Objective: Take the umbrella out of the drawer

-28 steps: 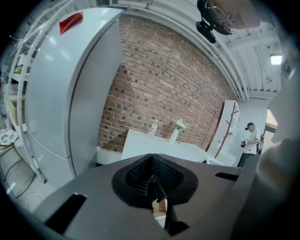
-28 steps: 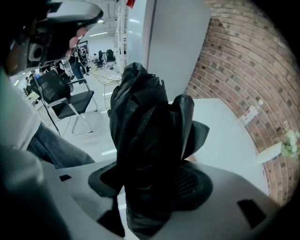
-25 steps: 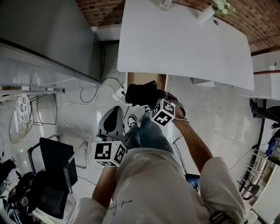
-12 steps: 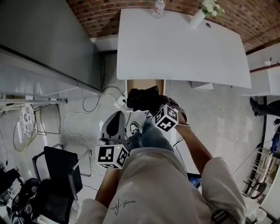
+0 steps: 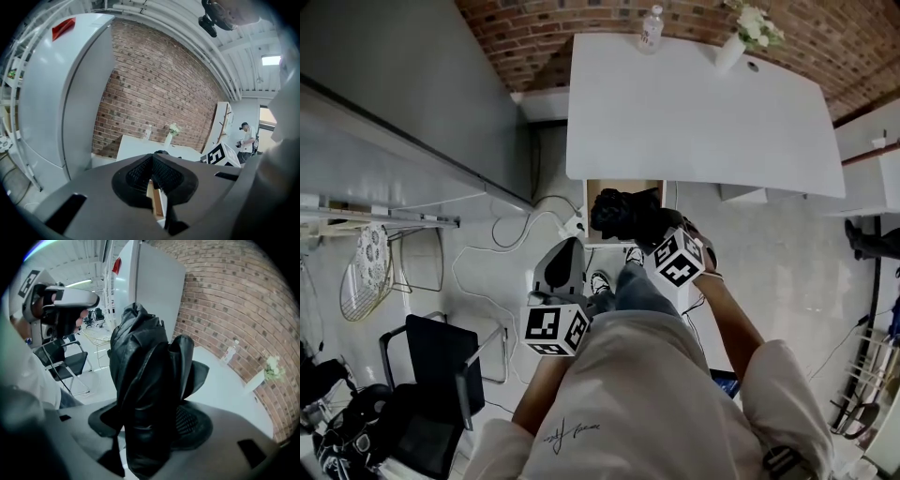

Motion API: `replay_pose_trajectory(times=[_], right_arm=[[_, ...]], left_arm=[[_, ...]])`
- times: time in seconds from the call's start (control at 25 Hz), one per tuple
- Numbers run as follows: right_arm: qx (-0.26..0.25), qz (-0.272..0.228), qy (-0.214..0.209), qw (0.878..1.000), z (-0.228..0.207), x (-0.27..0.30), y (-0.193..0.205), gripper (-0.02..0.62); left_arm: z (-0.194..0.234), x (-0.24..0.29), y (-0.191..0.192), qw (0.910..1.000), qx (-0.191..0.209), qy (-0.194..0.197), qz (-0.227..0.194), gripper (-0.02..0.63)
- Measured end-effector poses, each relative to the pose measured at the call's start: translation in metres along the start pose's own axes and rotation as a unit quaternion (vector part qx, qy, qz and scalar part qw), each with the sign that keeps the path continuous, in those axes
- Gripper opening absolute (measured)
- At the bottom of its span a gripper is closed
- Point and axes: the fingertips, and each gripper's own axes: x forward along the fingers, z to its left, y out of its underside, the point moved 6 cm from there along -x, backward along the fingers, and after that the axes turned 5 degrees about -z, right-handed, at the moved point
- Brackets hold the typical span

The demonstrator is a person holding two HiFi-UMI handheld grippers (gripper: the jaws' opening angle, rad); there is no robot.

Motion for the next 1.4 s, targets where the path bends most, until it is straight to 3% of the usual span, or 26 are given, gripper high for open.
replay_pose_trajectory(times=[0.76,1.08,1.4], right_arm=[[0.049,-0.093,0.050,0.993,-0.010,-0.073,-0.041,0.285],[0.085,-0.157,0.081,0.981,-0.010,-0.103,-0.059,0.285],[0.143,-0.226,0.116,0.957,-0.015,-0.137,-0.059,0.285]], left_arm=[[0.000,0.007,-0.024,0.9994,0.002,0.024,-0.025,0.018],[0.009,0.001,-0.035,0.9990,0.000,0.021,-0.039,0.017],[0.010,-0.005,-0.044,0.9987,-0.011,0.029,-0.041,0.017]])
